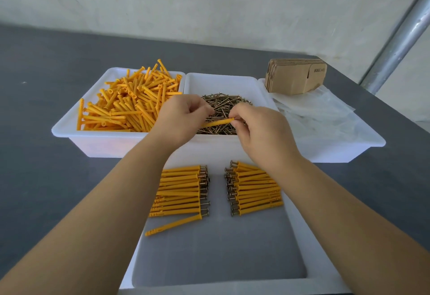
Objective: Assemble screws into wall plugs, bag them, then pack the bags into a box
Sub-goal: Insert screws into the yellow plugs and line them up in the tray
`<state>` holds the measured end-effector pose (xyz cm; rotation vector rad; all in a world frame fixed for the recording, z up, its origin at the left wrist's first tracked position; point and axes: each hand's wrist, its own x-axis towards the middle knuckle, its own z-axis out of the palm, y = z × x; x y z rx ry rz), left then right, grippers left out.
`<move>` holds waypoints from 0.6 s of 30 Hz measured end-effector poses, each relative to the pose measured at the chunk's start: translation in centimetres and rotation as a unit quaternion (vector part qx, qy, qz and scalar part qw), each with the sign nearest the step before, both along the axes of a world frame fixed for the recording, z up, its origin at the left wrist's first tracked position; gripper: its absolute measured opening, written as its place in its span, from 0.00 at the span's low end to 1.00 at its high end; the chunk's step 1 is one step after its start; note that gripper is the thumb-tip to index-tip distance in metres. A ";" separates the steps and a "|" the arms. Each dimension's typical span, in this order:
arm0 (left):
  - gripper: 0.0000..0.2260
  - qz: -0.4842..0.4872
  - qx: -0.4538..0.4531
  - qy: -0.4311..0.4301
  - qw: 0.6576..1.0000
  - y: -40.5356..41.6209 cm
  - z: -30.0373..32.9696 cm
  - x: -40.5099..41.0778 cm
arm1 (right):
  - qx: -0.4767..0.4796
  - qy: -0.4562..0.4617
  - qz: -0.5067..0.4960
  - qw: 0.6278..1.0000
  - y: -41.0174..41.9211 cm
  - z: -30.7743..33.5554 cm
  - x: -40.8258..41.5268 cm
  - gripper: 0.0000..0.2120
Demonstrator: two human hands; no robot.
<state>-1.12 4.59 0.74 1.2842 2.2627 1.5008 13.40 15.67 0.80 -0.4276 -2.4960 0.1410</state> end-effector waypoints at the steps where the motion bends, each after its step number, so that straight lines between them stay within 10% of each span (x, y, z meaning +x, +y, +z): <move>1: 0.08 0.048 0.019 -0.002 0.999 -0.1 -0.1 -0.6 | -0.012 -0.005 0.016 1.000 -0.3 -0.1 0.0 0.07; 13: 0.10 0.248 -0.030 0.076 0.965 -0.6 -2.0 -4.6 | 0.048 -0.188 0.096 0.976 -4.9 -3.6 -2.5 0.08; 18: 0.16 0.256 -0.227 0.063 0.938 -0.4 -2.3 -4.9 | 0.098 -0.206 0.110 0.968 -5.0 -4.7 -3.1 0.07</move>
